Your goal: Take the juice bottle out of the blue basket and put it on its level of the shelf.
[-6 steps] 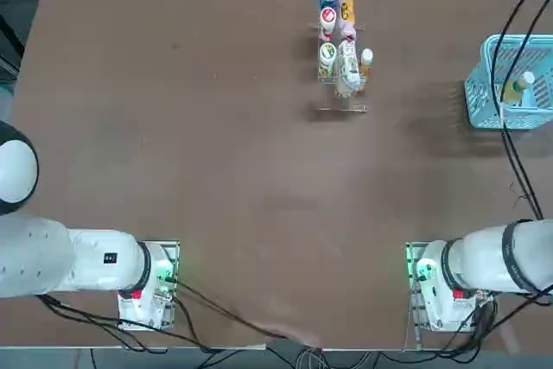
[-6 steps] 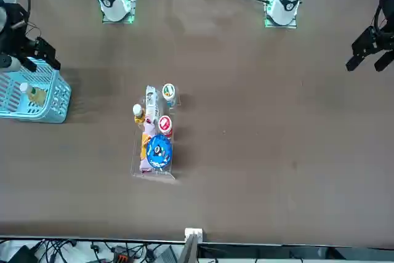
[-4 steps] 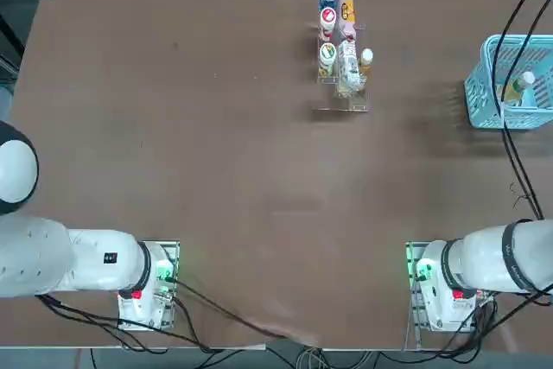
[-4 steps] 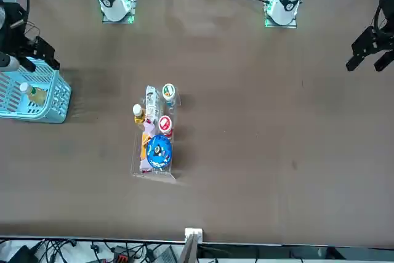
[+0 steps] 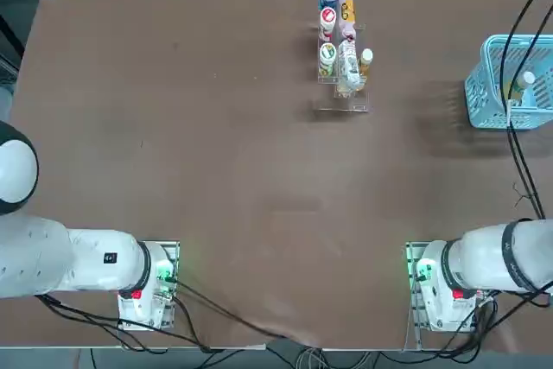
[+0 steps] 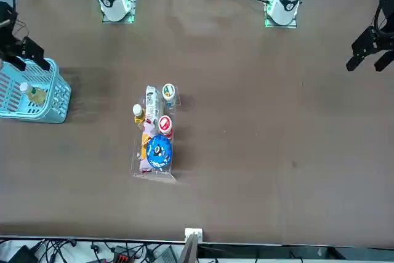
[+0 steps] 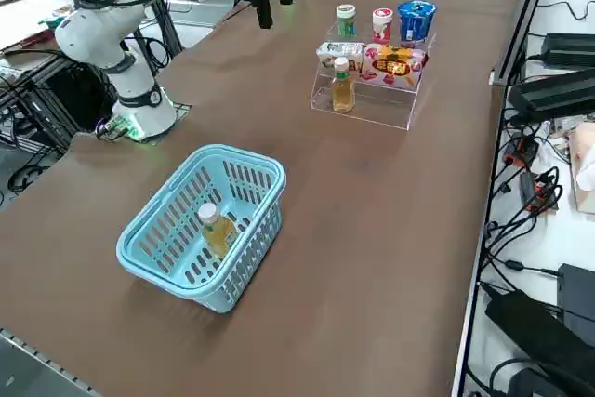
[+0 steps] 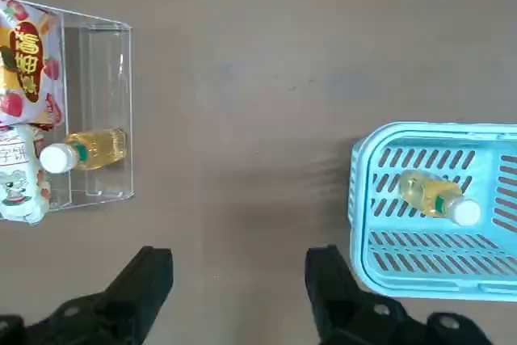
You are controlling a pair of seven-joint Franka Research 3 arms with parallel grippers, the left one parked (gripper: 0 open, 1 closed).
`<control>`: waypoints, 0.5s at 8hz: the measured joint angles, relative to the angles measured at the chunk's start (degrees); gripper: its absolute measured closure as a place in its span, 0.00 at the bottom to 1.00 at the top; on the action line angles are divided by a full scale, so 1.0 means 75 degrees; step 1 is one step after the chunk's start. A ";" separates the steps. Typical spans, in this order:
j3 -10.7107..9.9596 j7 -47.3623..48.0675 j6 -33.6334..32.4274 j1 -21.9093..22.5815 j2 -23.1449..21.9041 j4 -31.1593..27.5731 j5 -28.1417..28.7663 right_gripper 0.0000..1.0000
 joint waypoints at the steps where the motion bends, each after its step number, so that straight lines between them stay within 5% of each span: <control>1: -0.0005 0.0008 0.0009 -0.0061 0.0029 -0.0004 0.0000 0.00; 4: -0.0025 -0.0048 0.0163 -0.0769 0.0281 -0.0007 -0.0009 0.00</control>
